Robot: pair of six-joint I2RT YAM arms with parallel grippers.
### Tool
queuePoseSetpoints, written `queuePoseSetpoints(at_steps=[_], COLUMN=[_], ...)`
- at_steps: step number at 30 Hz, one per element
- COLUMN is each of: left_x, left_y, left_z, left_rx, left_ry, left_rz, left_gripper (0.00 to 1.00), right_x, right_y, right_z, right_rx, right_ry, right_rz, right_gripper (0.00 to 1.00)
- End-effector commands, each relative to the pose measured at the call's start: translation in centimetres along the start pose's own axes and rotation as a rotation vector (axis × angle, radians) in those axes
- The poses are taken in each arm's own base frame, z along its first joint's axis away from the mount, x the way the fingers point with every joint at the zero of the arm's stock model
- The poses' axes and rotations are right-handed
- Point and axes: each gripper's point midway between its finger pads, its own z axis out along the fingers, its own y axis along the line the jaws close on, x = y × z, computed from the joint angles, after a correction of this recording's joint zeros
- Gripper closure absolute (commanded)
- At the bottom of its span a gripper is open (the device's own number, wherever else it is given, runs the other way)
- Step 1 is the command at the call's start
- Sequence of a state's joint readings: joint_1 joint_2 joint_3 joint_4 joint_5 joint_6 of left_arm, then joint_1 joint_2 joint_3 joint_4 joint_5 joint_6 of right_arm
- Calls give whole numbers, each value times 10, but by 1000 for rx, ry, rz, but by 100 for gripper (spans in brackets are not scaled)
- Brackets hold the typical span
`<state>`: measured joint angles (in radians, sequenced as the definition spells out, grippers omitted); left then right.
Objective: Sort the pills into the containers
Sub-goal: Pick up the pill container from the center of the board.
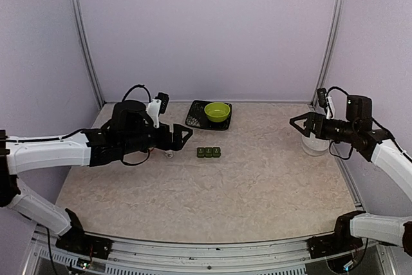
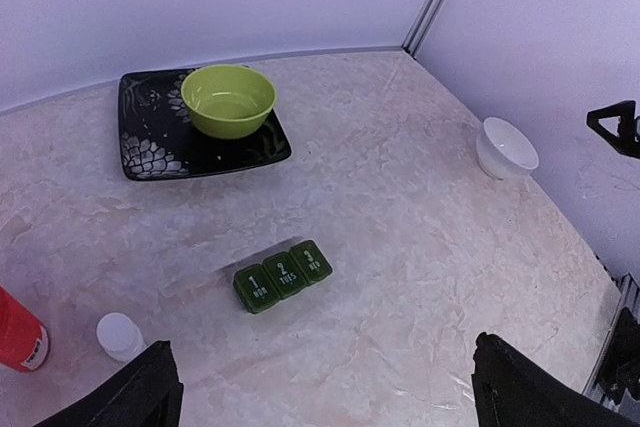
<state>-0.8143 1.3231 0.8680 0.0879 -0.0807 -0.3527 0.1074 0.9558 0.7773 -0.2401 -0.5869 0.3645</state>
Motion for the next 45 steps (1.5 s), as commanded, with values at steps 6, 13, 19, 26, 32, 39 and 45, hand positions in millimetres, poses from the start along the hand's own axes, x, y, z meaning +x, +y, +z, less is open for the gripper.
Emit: queuePoseSetpoints(at_steps=[6,13,19,26,32,39,45], left_x=[18,45,54,67,86,109,123], left_y=[-12,-9,20,40,43,46,46], left_z=[52,99,132,160,176,183,188], left_rx=[17,8,-13,58,102,152,201], left_ry=[81,196,251,303,374,443,470], left_rz=[5,233,372,448,541,592,604], left_gripper=[1,1,1,1,5,11,16], right_x=[28,44,49,55,57,63,66], right_y=[12,11,11,10,12,11,12], right_z=[31,39,38,37,37,36,35], right_rx=[-65,-71,-72,-75,-83,-85,-94], right_ry=[75,114,122,139,142,155,155], right_rz=[-5,-2,-2,4,6,15,19], right_gripper=[0,0,0,0,0,0,0])
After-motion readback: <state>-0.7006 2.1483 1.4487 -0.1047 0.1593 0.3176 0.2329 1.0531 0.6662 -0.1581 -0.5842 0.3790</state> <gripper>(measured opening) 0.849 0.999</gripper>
